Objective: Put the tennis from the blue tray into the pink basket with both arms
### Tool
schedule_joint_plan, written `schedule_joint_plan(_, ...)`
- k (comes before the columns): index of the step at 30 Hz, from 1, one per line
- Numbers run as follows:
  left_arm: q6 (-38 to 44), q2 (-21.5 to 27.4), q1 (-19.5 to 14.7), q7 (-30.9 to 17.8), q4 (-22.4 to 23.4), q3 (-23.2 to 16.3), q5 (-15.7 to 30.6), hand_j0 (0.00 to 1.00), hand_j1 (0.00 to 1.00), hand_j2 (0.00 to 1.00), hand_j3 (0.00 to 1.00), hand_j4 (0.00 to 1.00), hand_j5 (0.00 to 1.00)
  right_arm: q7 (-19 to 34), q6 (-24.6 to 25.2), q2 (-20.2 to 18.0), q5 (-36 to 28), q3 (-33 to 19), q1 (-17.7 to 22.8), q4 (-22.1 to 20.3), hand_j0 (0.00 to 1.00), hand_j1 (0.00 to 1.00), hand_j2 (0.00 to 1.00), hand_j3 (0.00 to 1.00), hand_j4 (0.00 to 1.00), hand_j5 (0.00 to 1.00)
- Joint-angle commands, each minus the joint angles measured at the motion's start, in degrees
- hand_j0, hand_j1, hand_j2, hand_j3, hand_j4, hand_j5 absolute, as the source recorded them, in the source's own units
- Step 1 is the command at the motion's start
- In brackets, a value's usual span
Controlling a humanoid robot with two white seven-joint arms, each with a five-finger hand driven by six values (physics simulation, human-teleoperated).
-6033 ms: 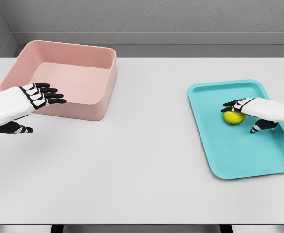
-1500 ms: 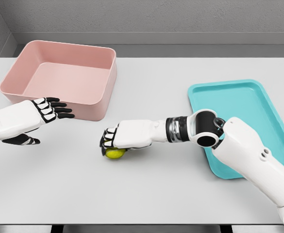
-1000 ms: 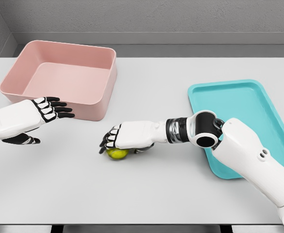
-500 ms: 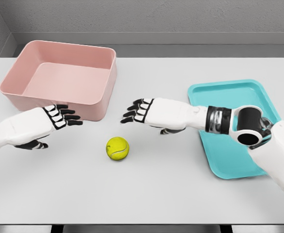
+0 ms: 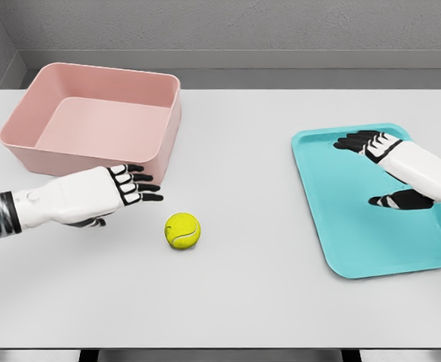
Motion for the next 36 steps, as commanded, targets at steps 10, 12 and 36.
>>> schedule_joint_plan(10, 0.05, -4.73, -7.91, -1.03, 2.01, -10.36, 0.14, 1.0, 1.0, 1.0, 1.0, 1.0, 1.0, 0.1, 0.17, 2.37, -1.02, -2.43, -0.18, 1.08, 1.0, 1.0, 1.0, 1.0, 1.0, 1.0)
schedule_joint_plan(12, 0.05, -5.35, -8.62, -1.03, 2.81, -11.06, 0.14, 1.0, 1.0, 1.0, 1.0, 1.0, 1.0, 0.1, 0.17, 2.37, -1.02, -2.35, -0.18, 1.08, 1.0, 1.0, 1.0, 1.0, 1.0, 1.0)
schedule_joint_plan(36, 0.05, -9.57, -9.76, -2.53, 4.04, -14.4, 0.14, 1.0, 1.0, 1.0, 1.0, 1.0, 1.0, 0.1, 0.17, 2.37, -1.02, -2.79, -0.09, 1.08, 1.0, 1.0, 1.0, 1.0, 1.0, 1.0)
